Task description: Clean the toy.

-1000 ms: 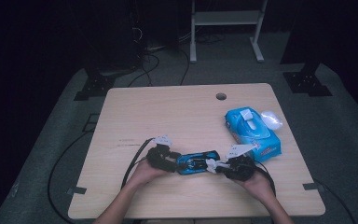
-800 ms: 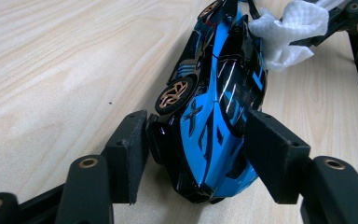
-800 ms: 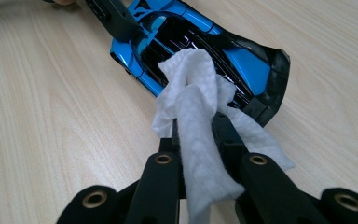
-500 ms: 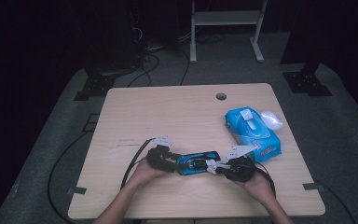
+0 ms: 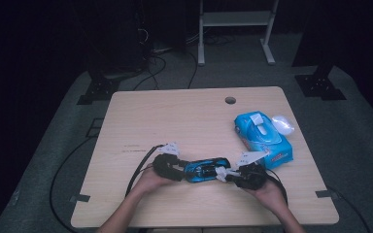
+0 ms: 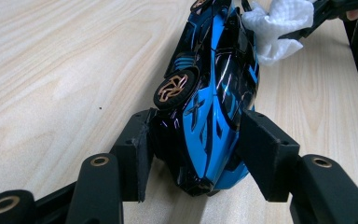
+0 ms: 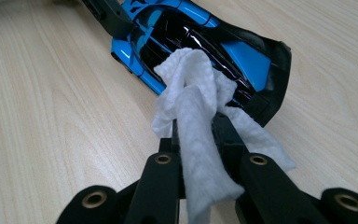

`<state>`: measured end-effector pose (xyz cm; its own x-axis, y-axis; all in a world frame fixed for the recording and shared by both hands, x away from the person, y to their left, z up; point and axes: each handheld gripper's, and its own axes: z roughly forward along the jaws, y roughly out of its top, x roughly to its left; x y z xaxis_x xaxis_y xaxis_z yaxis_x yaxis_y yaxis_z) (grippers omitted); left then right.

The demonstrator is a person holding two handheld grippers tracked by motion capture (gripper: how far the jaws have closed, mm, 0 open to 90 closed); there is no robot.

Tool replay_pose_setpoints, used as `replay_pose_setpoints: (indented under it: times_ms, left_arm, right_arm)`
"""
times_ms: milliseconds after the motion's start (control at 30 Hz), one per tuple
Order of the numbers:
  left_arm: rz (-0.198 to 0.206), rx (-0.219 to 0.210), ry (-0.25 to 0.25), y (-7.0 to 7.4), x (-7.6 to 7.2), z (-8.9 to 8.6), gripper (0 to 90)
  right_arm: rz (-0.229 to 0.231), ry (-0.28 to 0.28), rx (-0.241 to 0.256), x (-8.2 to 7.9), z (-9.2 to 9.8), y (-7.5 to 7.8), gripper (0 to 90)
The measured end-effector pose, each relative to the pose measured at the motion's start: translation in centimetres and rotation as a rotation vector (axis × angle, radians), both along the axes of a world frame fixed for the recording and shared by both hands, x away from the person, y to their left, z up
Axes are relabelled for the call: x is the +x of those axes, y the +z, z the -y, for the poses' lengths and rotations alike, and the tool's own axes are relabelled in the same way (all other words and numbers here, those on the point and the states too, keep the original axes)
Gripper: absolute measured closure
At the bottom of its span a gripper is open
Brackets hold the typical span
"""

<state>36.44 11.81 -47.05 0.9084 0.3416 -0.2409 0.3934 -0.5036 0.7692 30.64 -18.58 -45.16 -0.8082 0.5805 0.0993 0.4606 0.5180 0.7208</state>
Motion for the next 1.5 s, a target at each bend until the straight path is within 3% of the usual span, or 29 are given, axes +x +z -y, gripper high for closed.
replay_pose_setpoints:
  times_ms: [167,200,267,500,567,633,867,933,1033,1067,1167,1200,1233,1267,1500]
  left_arm:
    - [0.054,0.004,-0.014,0.1,-0.4,0.2,48.9]
    - [0.077,-0.028,-0.023,0.2,-0.5,0.1,51.5]
    - [0.099,-0.046,-0.020,0.4,-0.7,0.2,56.6]
    - [0.152,-0.039,-0.026,0.4,-0.8,0.4,57.8]
    - [0.175,-0.055,-0.031,0.6,-1.0,0.4,64.9]
    - [0.232,-0.031,-0.028,0.8,-1.2,0.5,65.4]
    - [0.307,0.006,-0.044,0.9,-1.5,0.4,66.7]
    - [0.335,0.025,-0.039,0.9,-1.5,0.1,68.4]
    - [0.344,0.032,-0.011,0.9,-1.5,-0.2,70.0]
    - [0.338,0.031,0.010,0.9,-1.2,-0.7,70.1]
    - [0.331,0.024,0.014,0.9,-1.1,-1.1,70.2]
    - [0.350,0.038,0.010,0.9,-1.2,-1.2,70.2]
    - [0.350,0.038,0.010,0.9,-1.2,-1.2,70.3]
    - [0.355,0.043,0.007,0.9,-1.3,-1.1,70.3]
    - [0.368,0.043,0.011,0.9,-1.3,-1.6,70.4]
  right_arm:
    - [-0.004,-0.005,0.006,0.0,0.2,-0.2,81.4]
    - [-0.007,-0.008,0.004,0.0,0.3,-0.3,81.4]
    - [-0.017,-0.007,0.003,0.1,0.5,-0.5,81.3]
    - [-0.026,-0.020,0.010,0.4,0.7,-0.6,81.3]
    - [-0.027,-0.022,0.006,0.5,0.7,-0.7,81.2]
    - [-0.034,-0.019,-0.009,0.6,0.6,-0.9,81.2]
    - [-0.038,-0.025,0.001,0.9,0.4,-1.0,81.2]
    - [-0.040,-0.023,0.021,0.9,0.2,-0.8,81.2]
    - [-0.033,-0.021,0.038,0.9,0.1,-0.2,81.2]
    - [-0.012,-0.014,0.064,1.0,-0.4,0.9,81.2]
    - [0.009,-0.006,0.077,1.3,-1.1,1.8,81.2]
    - [0.034,0.001,0.087,1.9,-2.2,2.8,81.1]
    - [0.034,0.001,0.087,1.9,-2.2,2.8,81.1]
    - [0.053,0.012,0.097,2.5,-3.7,3.6,81.2]
    - [0.053,0.034,0.094,4.3,-7.6,4.3,81.0]
